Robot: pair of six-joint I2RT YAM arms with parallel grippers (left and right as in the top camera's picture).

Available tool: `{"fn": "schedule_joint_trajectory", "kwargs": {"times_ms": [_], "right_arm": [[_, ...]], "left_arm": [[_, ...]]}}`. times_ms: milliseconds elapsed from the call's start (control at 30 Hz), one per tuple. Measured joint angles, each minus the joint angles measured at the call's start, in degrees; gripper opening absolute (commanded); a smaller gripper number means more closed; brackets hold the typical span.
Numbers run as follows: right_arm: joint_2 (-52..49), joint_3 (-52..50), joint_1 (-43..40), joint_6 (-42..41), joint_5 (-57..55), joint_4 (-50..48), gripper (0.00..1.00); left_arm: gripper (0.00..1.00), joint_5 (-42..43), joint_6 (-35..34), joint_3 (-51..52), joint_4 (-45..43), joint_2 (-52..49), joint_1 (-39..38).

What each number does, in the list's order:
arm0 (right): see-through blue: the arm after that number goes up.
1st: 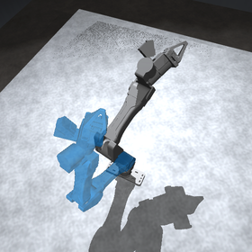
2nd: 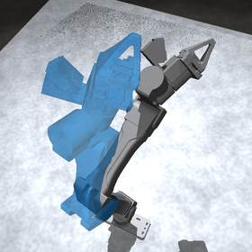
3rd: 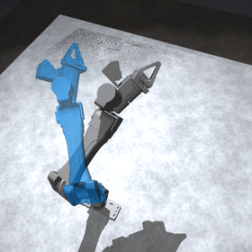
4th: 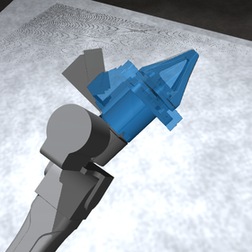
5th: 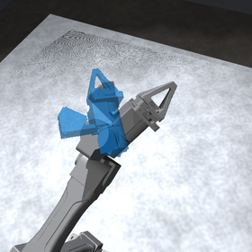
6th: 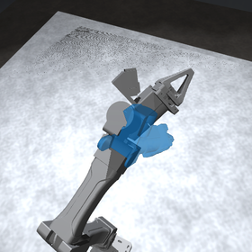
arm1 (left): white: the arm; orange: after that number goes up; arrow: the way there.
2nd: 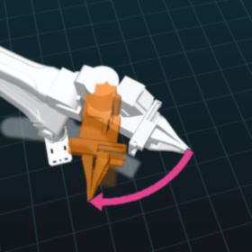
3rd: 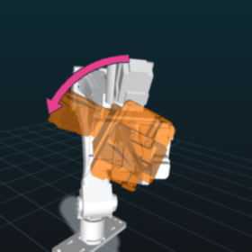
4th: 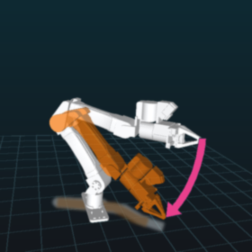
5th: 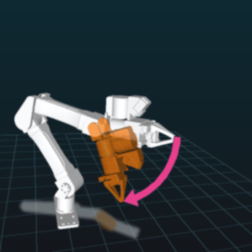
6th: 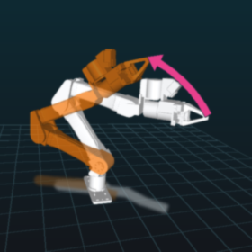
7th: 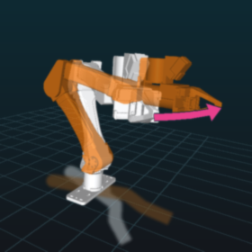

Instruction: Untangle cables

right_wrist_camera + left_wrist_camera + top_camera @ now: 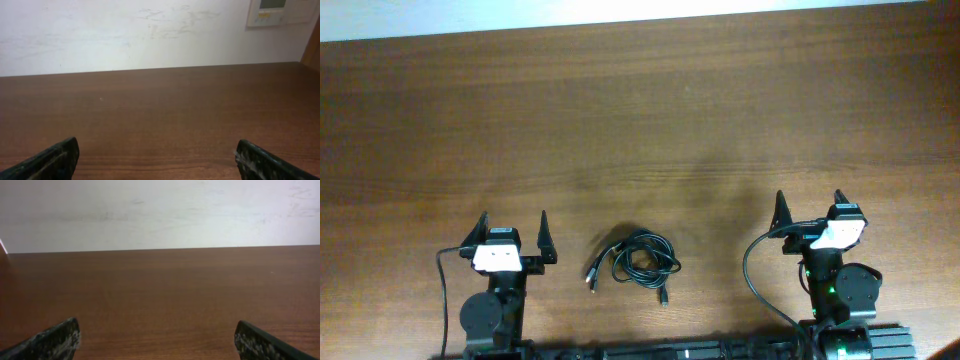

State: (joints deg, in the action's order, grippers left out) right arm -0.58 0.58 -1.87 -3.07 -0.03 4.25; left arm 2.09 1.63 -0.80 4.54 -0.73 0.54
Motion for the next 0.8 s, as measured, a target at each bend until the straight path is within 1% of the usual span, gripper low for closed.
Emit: {"fn": "schedule_joint_trajectory", "kwargs": {"times_ms": [333, 800], "right_arm": [[0.0, 0.0, 0.0, 2.9, -0.4, 0.0, 0.99], [0.0, 0.0, 0.0, 3.1, -0.5, 0.0, 0.99]], "left_arm": [[0.99, 0.0, 0.0, 0.0, 0.0, 0.0, 0.0], [0.99, 0.0, 0.0, 0.0, 0.0, 0.0, 0.0]]}}
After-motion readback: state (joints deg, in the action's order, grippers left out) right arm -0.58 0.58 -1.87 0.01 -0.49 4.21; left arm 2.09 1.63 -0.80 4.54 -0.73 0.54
